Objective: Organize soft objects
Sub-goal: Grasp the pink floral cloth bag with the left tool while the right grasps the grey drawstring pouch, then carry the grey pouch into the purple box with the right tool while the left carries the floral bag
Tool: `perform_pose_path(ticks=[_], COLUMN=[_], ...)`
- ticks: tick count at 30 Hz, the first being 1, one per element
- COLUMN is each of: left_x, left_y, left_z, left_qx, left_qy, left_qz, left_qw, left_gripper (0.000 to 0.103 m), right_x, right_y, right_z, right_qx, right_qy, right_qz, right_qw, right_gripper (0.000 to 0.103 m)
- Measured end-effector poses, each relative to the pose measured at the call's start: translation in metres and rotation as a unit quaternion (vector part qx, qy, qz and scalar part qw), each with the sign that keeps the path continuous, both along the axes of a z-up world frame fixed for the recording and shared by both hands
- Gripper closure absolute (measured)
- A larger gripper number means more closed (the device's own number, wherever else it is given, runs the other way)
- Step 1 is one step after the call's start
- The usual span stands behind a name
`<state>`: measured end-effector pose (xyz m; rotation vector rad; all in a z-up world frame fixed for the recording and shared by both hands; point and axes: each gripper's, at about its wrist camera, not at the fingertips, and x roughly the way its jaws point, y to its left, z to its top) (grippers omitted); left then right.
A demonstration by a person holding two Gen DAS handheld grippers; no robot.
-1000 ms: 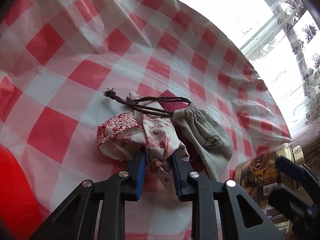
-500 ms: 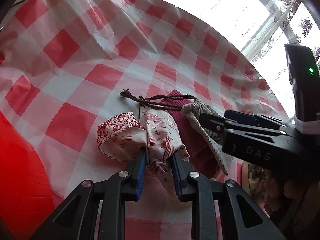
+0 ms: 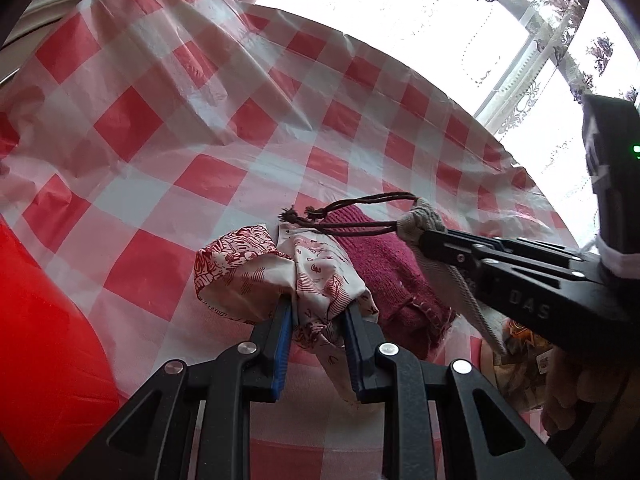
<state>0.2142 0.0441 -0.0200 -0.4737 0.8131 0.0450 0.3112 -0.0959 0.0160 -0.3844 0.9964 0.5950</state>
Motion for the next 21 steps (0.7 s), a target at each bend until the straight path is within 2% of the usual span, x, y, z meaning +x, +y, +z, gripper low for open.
perform_pose_path(ticks=[5, 10, 16, 21], left_x=[-0.007, -0.023, -0.05, -0.075], left_y=[-0.001, -0.006, -0.021, -0.045], left_z=[0.009, 0.025, 0.05, 0.059], left_qx=[0.001, 0.006, 0.002, -0.014], left_qy=[-0.018, -0.037, -0.067, -0.073], left_qz=[0.002, 0.001, -0.012, -0.037], left_qw=[0.9998, 0.9993, 0.9977, 0.9965], left_gripper=[0.078, 0.078, 0.078, 0.078], right_x=[-0.034, -0.078, -0.134, -0.181], right_y=[-0.016, -0.051, -0.135, -0.228], right_z=[0.049, 0.092, 0.127, 0.141], right_qx=[0.035, 0.062, 0.063, 0.042], right_qy=[-0.027, -0.045, -0.065, -0.085], right_qz=[0.01, 0.014, -0.023, -0.088], right_qw=[0.999, 0.997, 0.996, 0.992], right_gripper=[0.089, 0.089, 0.089, 0.089])
